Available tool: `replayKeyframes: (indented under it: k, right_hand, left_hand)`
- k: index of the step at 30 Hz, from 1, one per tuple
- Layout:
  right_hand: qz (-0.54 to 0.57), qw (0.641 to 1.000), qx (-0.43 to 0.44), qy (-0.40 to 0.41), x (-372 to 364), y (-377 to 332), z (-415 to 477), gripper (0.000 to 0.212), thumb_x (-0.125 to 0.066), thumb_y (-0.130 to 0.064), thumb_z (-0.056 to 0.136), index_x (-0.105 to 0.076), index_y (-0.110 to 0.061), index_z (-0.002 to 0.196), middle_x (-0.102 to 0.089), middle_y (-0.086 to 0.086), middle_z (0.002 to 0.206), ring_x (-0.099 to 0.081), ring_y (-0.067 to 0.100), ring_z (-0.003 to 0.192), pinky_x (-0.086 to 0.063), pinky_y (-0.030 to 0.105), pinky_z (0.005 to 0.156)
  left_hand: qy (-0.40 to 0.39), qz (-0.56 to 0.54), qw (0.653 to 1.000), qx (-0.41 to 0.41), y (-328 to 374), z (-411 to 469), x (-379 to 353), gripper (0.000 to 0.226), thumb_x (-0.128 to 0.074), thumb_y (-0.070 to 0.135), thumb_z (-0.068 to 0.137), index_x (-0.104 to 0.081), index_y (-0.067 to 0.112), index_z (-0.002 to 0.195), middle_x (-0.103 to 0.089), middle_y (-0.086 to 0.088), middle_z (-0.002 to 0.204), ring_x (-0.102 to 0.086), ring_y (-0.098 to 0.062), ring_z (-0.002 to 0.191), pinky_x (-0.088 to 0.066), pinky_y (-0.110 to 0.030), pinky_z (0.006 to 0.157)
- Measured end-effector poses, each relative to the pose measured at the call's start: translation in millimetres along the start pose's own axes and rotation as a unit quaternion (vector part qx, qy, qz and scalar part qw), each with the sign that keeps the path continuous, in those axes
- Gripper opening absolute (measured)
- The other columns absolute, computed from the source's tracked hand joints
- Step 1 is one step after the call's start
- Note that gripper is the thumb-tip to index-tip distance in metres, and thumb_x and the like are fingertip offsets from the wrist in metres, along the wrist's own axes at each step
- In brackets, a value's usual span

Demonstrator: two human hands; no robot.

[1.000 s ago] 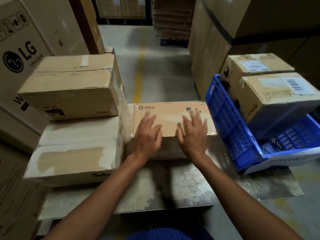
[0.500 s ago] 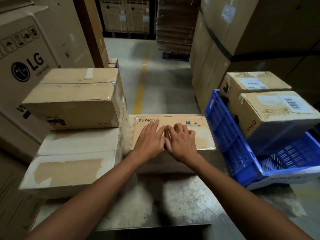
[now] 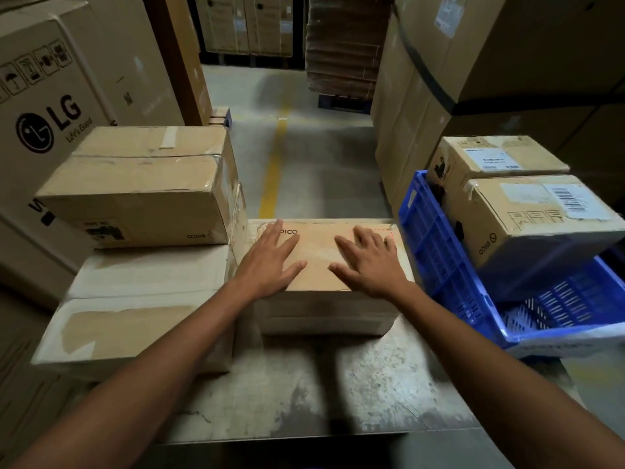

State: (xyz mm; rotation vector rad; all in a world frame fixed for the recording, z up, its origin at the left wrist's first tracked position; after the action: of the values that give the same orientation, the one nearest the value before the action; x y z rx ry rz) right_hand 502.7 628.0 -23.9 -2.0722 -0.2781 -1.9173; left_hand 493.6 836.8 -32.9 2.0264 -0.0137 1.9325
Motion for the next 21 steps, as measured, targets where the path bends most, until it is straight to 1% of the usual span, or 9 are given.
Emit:
replayKeyframes:
  k: [2,5,8,10,11,13,15,18,21]
  right_hand:
    - [0.009,1.000,-0.024,-0.011,-8.4,4.4,-1.1,0.080,-0.011,-0.082,0.090,-0.011,-0.042,0.159,-0.004,0.011,0.169,-0.002,0.031,0.156,-0.002,0.060,0.122]
    - [0.001,1.000,-0.015,-0.020,-5.5,3.7,2.4,0.079,-0.013,-0.082,0.091,-0.012,-0.042,0.159,-0.006,0.010,0.169,-0.005,0.032,0.155,-0.006,0.059,0.123]
    - [0.046,0.998,-0.025,0.044,3.7,10.0,-1.3,0.072,-0.032,-0.075,0.093,-0.039,-0.033,0.151,-0.033,0.009,0.161,-0.029,0.028,0.148,-0.022,0.051,0.120]
    - [0.091,0.983,-0.078,0.142,9.1,19.9,-13.7,0.058,-0.044,-0.061,0.095,-0.060,-0.021,0.133,-0.055,0.007,0.142,-0.047,0.022,0.132,-0.034,0.044,0.113]
    - [0.106,0.970,-0.125,0.180,8.8,27.2,-20.6,0.052,-0.046,-0.057,0.096,-0.064,-0.019,0.126,-0.057,0.007,0.137,-0.049,0.022,0.129,-0.037,0.044,0.111]
    - [0.143,0.941,-0.238,0.192,2.6,42.8,-34.4,0.051,-0.048,-0.055,0.097,-0.057,-0.020,0.133,-0.047,0.012,0.148,-0.041,0.030,0.139,-0.035,0.053,0.114]
    - [0.193,0.916,-0.314,0.155,-6.6,50.7,-44.6,0.063,-0.051,-0.057,0.096,-0.042,-0.021,0.146,-0.037,0.016,0.155,-0.039,0.039,0.140,-0.040,0.059,0.109]
    - [0.208,0.914,-0.295,0.185,-1.7,47.6,-54.5,0.072,-0.053,-0.058,0.094,-0.032,-0.020,0.152,-0.049,0.014,0.140,-0.053,0.035,0.124,-0.049,0.055,0.097]
    - [0.242,0.902,-0.282,0.220,1.3,49.4,-63.6,0.081,-0.059,-0.057,0.092,-0.026,-0.023,0.157,-0.050,0.014,0.136,-0.052,0.031,0.122,-0.049,0.051,0.098]
  left_hand:
    - [-0.014,0.024,1.000,0.012,-2.4,0.4,-3.8,0.070,-0.028,0.064,0.100,-0.012,0.032,0.160,0.008,-0.007,0.168,0.008,-0.025,0.154,-0.006,-0.045,0.124]
    - [-0.028,0.028,0.999,0.008,-1.3,3.0,-4.5,0.070,-0.024,0.065,0.099,-0.008,0.033,0.160,0.009,-0.007,0.168,0.011,-0.024,0.154,0.000,-0.044,0.124]
    - [0.004,-0.037,0.998,0.051,-8.2,-0.7,-2.6,0.075,-0.035,0.066,0.097,-0.012,0.032,0.160,0.009,-0.005,0.168,0.009,-0.023,0.154,-0.003,-0.048,0.125]
    - [0.043,-0.131,0.982,0.127,-20.1,-8.1,-0.8,0.080,-0.046,0.063,0.095,-0.010,0.031,0.160,0.007,-0.005,0.168,0.004,-0.025,0.155,-0.012,-0.051,0.123]
    - [0.057,-0.184,0.967,0.165,-26.0,-12.8,-1.7,0.083,-0.050,0.061,0.095,-0.008,0.031,0.160,0.004,-0.005,0.168,-0.002,-0.026,0.155,-0.017,-0.052,0.122]
    - [0.077,-0.275,0.934,0.214,-29.9,-23.5,-4.8,0.092,-0.058,0.060,0.091,-0.004,0.032,0.160,-0.010,-0.004,0.168,-0.018,-0.027,0.152,-0.026,-0.048,0.119]
    - [0.092,-0.332,0.908,0.237,-30.0,-34.5,-9.4,0.097,-0.064,0.057,0.089,-0.004,0.030,0.160,-0.028,-0.001,0.163,-0.034,-0.027,0.145,-0.032,-0.042,0.115]
    - [0.098,-0.391,0.876,0.263,-37.9,-44.0,-16.6,0.088,-0.066,0.058,0.087,-0.024,0.025,0.157,-0.045,-0.001,0.154,-0.046,-0.026,0.137,-0.038,-0.042,0.112]
    - [0.130,-0.414,0.866,0.249,-41.5,-49.6,-16.7,0.074,-0.063,0.062,0.085,-0.044,0.026,0.147,-0.057,0.002,0.142,-0.053,-0.021,0.130,-0.043,-0.043,0.109]
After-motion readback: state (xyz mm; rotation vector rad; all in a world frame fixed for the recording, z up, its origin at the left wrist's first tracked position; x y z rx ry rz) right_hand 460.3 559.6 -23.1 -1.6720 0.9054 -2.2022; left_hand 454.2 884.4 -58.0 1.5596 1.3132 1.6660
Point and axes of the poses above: each hand's wrist, its own z-axis towards the middle knuckle, its own x-axis out of the back of the hand, y = z × x, the point moved 7 cm from there along z, towards the middle knuckle
